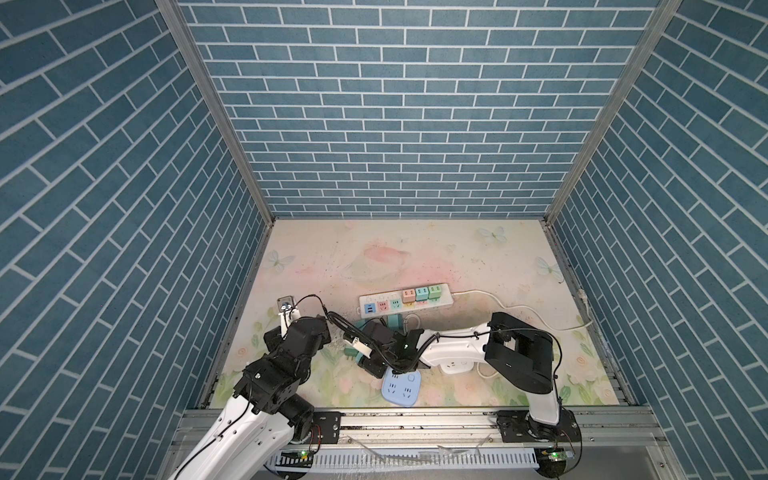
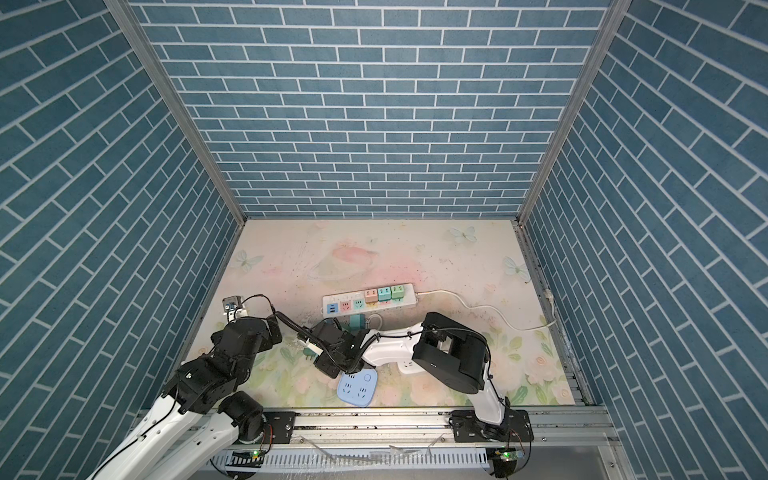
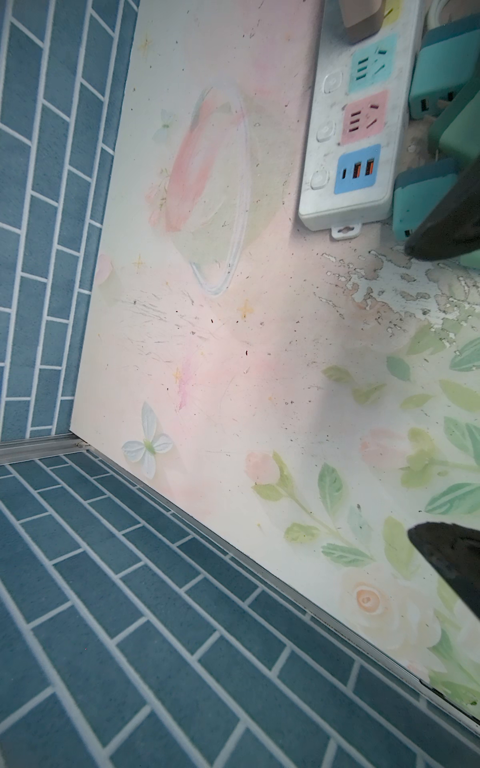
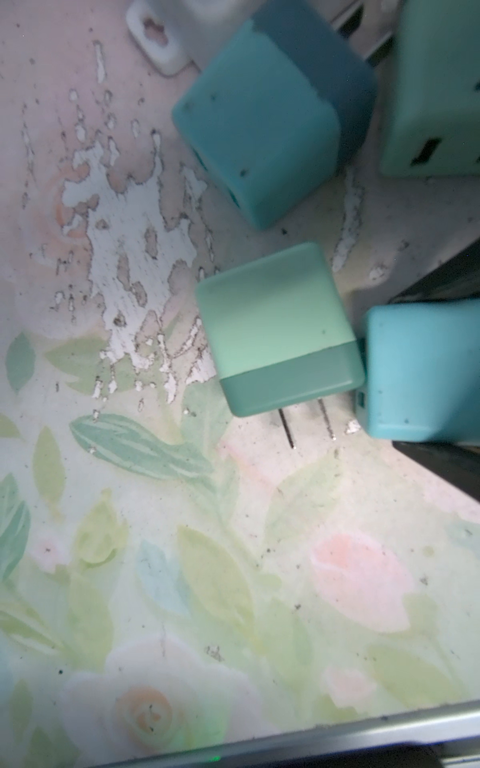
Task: Insert the plug
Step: 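Close the right gripper on the light teal adapter and lift it, then carry the adapter toward the strip while the left gripper reaches toward it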
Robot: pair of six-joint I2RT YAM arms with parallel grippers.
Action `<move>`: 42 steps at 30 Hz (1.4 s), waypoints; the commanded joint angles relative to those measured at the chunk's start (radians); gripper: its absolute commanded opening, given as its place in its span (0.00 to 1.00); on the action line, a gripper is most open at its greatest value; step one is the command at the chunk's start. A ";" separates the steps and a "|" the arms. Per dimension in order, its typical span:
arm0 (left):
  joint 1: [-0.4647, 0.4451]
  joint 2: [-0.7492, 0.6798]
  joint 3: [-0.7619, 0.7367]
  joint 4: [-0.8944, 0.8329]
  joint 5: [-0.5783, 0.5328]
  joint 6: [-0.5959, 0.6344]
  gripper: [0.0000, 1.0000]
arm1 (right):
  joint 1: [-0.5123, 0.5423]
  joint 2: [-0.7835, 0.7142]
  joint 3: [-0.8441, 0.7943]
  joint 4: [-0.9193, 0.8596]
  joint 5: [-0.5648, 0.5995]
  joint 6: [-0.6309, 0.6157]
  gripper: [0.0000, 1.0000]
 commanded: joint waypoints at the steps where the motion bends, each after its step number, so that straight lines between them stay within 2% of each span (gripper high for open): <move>1: 0.001 -0.010 -0.001 -0.026 -0.018 -0.010 1.00 | 0.005 -0.028 -0.049 0.003 0.011 -0.008 0.35; 9: 0.001 -0.005 0.005 -0.025 -0.009 -0.001 1.00 | 0.003 -0.168 -0.135 0.085 0.038 -0.075 0.23; 16: 0.001 -0.034 0.005 -0.008 -0.003 0.023 0.99 | -0.008 -0.383 -0.294 0.207 0.139 -0.196 0.12; 19: 0.001 -0.042 -0.007 0.064 0.110 0.110 1.00 | -0.019 -0.483 -0.379 0.259 0.195 -0.228 0.10; 24: 0.001 0.022 0.049 0.116 0.349 0.150 0.98 | -0.036 -0.680 -0.539 0.346 0.322 -0.230 0.05; 28: 0.001 0.148 0.107 0.137 0.476 0.154 0.86 | -0.042 -0.812 -0.685 0.479 0.441 -0.242 0.00; 31: -0.001 0.227 0.134 0.140 0.568 0.158 0.79 | -0.051 -0.839 -0.736 0.544 0.494 -0.265 0.00; 36: -0.028 0.234 0.154 0.151 0.625 0.161 0.76 | -0.066 -0.805 -0.718 0.563 0.566 -0.292 0.00; 39: -0.038 0.194 0.145 0.164 0.665 0.160 0.75 | -0.066 -0.805 -0.755 0.670 0.613 -0.317 0.00; 42: -0.043 0.156 0.136 0.161 0.697 0.152 0.70 | -0.073 -0.840 -0.833 0.806 0.599 -0.380 0.00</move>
